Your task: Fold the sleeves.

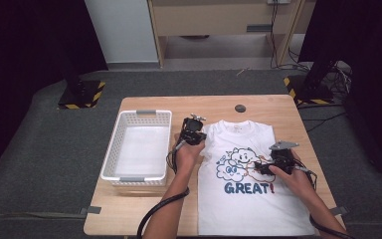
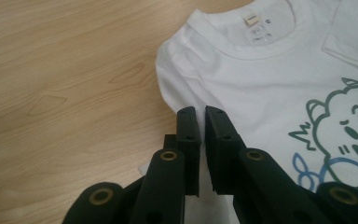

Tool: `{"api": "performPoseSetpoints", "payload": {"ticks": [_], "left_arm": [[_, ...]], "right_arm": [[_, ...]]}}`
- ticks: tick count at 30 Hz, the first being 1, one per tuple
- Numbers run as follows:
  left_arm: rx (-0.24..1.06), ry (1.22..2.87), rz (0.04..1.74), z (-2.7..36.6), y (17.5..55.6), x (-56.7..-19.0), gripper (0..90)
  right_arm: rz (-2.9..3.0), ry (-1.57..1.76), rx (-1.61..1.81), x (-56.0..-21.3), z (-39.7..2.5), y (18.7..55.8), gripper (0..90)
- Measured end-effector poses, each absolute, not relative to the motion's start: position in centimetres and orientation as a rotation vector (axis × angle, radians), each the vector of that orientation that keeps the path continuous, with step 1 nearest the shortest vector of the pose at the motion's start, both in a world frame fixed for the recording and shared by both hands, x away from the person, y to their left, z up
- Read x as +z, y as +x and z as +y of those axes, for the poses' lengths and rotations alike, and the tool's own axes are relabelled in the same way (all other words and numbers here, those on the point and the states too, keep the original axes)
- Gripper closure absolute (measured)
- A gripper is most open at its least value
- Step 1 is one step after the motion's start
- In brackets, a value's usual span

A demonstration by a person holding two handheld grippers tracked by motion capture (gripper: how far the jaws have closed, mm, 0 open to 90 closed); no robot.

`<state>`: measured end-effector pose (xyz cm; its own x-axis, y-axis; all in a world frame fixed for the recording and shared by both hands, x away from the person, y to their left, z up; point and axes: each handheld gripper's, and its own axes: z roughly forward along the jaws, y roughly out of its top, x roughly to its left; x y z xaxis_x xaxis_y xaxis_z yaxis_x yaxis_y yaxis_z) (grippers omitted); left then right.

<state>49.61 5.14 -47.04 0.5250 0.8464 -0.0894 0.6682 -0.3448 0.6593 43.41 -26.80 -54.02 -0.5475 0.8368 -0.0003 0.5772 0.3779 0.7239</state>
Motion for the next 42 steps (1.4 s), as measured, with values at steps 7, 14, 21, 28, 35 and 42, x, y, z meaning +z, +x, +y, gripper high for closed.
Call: {"api": "performPoseSetpoints", "payload": {"ticks": [7,14,21,28,35,42], "left_arm": [[0.339,2.171,1.202,2.7,50.0,-48.0,80.4],[0.334,2.153,1.196,1.3,50.3,-48.3,72.9],[0.323,2.115,1.166,0.5,49.8,-47.3,68.4],[0.321,2.045,1.140,0.6,49.5,-46.3,61.7],[0.246,1.975,1.147,0.2,50.0,-47.0,59.5],[0.293,1.967,1.107,-0.2,49.6,-46.0,50.5]], "right_arm": [[2.276,1.230,0.974,-54.0,-26.8,43.4,4.8],[2.277,1.230,0.975,-54.0,-26.8,43.4,4.8],[2.277,1.229,0.975,-54.0,-26.8,43.4,4.8],[2.277,1.229,0.975,-54.0,-26.8,43.4,4.7],[2.278,1.227,0.977,-54.0,-26.8,43.4,4.8],[2.280,1.225,0.978,-54.0,-26.9,43.4,4.8]]}}
